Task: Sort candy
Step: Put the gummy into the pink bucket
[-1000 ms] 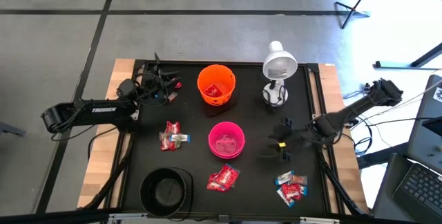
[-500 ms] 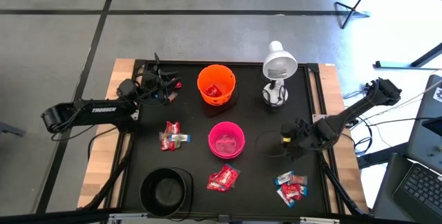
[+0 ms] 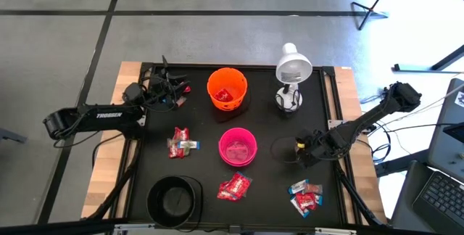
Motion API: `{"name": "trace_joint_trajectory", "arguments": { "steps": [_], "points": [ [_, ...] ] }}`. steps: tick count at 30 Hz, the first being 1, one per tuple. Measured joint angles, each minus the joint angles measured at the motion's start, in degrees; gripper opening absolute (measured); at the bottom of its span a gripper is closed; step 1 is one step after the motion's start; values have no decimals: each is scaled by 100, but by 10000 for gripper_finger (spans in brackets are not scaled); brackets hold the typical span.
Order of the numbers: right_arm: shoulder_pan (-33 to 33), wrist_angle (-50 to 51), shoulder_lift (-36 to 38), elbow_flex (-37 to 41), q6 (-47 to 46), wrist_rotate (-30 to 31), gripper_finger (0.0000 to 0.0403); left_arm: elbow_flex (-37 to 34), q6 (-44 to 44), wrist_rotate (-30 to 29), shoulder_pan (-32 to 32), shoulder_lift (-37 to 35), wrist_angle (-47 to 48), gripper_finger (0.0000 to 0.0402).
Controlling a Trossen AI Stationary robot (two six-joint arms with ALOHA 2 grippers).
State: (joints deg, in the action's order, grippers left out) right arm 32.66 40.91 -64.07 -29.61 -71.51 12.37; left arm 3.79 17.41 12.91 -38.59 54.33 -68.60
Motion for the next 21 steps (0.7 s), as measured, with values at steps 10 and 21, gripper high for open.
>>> {"name": "trace_joint_trajectory", "arguments": {
  "steps": [10, 21],
  "points": [
    [-2, -65, 2, 275, -312, 0, 149, 0, 0, 0, 1, 0, 1, 151],
    [-2, -263, 2, 278, -10, 4, 6, 0, -1, 1, -2, 0, 0, 151]
  ]
}}
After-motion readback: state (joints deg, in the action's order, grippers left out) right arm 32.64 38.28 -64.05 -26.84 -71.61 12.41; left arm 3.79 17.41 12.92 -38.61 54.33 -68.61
